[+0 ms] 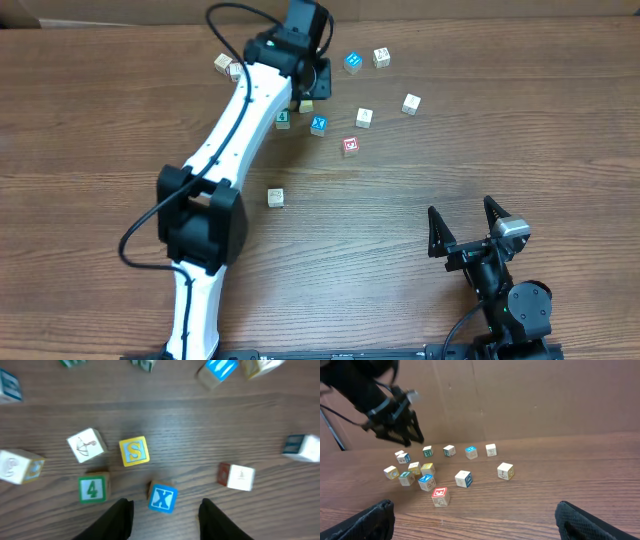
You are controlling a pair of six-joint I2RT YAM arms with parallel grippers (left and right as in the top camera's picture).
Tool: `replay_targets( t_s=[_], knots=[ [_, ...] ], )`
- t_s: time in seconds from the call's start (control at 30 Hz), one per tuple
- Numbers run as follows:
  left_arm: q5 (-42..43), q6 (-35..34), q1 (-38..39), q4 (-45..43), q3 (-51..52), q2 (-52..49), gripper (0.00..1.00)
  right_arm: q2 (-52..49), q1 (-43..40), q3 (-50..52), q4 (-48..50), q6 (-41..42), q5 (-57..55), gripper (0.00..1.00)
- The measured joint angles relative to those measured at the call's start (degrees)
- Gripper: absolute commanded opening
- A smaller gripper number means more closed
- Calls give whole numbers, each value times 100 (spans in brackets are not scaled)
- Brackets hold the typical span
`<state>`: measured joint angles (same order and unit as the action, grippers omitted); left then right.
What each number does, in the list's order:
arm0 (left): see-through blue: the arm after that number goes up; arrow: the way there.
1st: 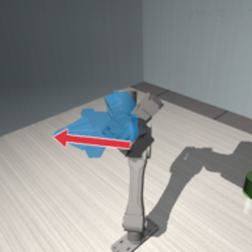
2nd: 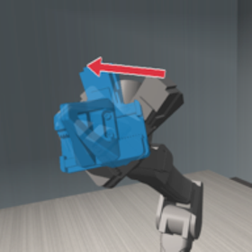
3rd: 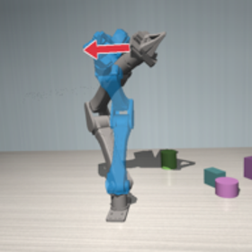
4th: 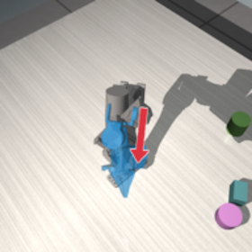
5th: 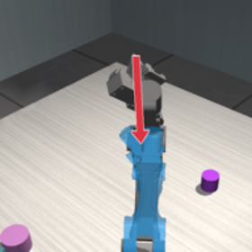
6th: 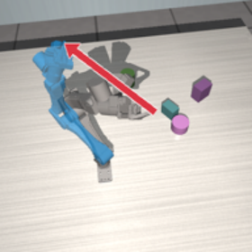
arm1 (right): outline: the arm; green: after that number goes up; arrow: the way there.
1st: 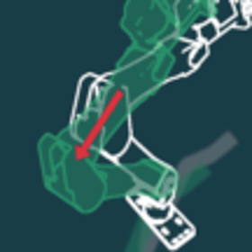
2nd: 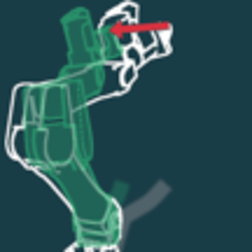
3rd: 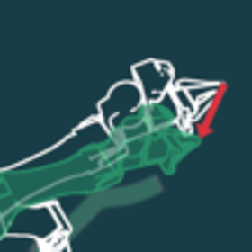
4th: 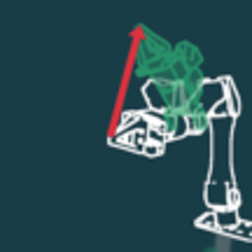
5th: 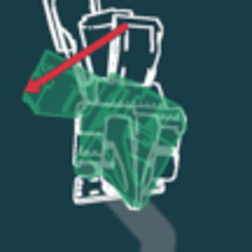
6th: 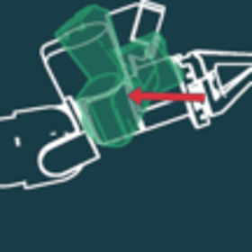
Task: Form a horizontal line
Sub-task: 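Reach the left gripper up and grasp the green-and-blue 4 block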
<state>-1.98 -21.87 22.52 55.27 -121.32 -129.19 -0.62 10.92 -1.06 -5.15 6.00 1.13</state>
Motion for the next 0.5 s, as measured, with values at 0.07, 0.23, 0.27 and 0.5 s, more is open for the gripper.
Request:
replay_targets(
  t_s=[0.07,0.23,0.27,0.5],
  knots=[
    [2,48,0,-2,0,-179,43,0,0,0,0,0,0,100],
    [2,223,-4,-33,11,-595,45,0,0,0,-2,-2,0,100],
    [2,289,-4,-70,11,-673,46,0,0,0,0,0,0,100],
    [92,656,-7,-157,11,-988,53,0,0,0,-2,0,0,100]
  ],
)
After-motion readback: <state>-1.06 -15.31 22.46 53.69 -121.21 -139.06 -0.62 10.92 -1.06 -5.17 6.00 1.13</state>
